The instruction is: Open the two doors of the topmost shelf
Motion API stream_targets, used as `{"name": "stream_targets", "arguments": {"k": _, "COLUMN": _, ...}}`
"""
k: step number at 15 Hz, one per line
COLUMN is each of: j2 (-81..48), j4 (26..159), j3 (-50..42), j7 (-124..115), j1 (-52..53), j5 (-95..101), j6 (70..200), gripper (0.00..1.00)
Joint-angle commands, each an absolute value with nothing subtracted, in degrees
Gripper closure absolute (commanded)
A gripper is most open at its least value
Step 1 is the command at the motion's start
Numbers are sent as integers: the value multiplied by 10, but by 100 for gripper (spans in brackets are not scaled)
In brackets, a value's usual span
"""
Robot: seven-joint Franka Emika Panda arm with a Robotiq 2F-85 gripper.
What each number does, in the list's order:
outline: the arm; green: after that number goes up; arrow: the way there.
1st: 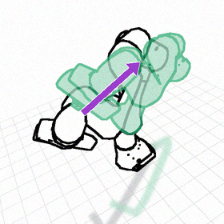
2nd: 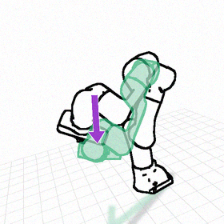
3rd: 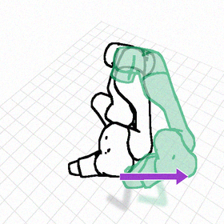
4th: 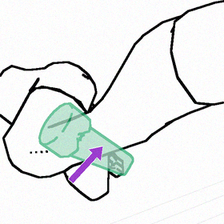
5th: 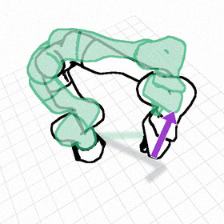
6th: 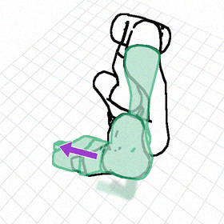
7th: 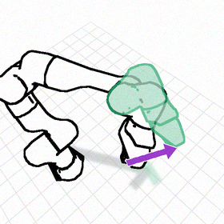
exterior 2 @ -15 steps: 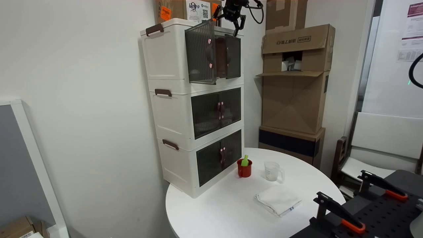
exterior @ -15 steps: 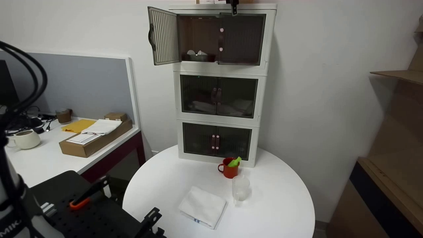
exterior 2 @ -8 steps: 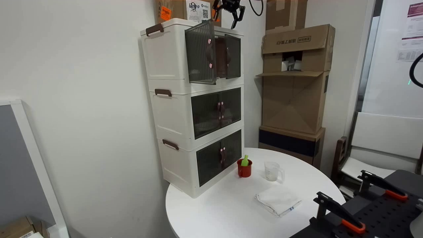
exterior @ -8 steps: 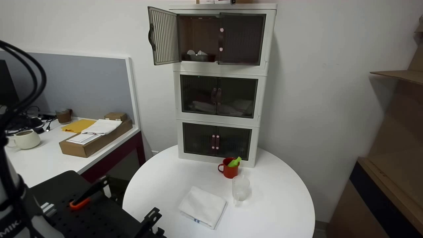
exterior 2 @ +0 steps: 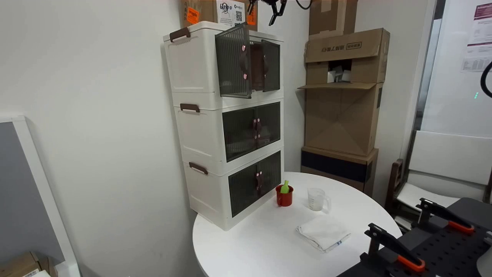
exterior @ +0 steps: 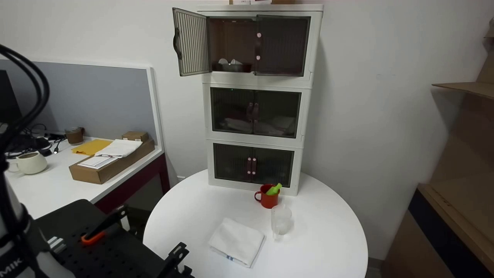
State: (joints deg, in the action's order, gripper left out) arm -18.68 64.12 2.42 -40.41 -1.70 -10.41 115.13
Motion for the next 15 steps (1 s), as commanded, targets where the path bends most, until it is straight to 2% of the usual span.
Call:
{"name": "stream_targets", "arguments": {"k": 1, "j2": -130, "j4": 713, "j3": 25, "j7": -386, "j1": -34, "j5": -128, "j6": 1136, "gripper": 0}}
{"name": "stream_targets", "arguments": {"k": 15, "j2": -177, "j4": 736, "j3": 25, "j7": -396, "j1": -65, "j5": -131, "j6": 1094, "gripper": 0}}
